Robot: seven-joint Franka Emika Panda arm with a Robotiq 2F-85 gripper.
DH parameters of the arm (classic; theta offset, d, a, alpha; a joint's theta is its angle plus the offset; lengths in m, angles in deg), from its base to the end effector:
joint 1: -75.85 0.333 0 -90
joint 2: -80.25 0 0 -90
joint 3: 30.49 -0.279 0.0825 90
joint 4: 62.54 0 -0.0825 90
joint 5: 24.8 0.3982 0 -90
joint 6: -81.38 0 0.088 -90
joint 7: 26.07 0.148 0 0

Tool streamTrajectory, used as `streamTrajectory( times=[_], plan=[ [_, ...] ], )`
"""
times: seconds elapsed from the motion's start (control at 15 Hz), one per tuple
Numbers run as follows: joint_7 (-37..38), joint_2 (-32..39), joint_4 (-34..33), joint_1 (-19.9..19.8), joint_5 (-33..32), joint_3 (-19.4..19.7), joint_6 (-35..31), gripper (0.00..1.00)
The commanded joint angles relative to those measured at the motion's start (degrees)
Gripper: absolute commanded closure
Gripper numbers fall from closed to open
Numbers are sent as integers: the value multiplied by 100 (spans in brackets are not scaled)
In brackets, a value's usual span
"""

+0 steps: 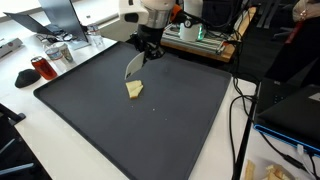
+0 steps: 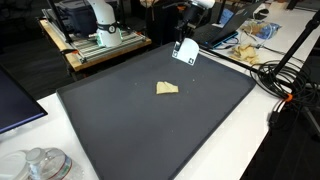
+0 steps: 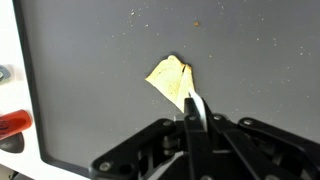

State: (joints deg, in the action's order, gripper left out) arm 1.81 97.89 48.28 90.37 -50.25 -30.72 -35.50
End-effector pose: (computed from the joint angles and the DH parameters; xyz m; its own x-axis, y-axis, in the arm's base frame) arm 0.5790 0.1115 0.2351 0.9987 0.0038 -0.0508 0.0241 -0.9134 0.4063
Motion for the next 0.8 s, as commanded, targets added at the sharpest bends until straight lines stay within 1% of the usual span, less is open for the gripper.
streamTrajectory(
  times=[0.0, 0.07, 0.53, 0.73],
  plan=[
    [11, 9, -18, -60, -19, -64, 20, 99],
    [-101, 88, -128, -52, 6, -104, 9, 99],
    [46, 555, -709, 207, -372, -165, 85, 99],
    [188, 807, -1018, 408, -694, -108, 266, 99]
  ],
)
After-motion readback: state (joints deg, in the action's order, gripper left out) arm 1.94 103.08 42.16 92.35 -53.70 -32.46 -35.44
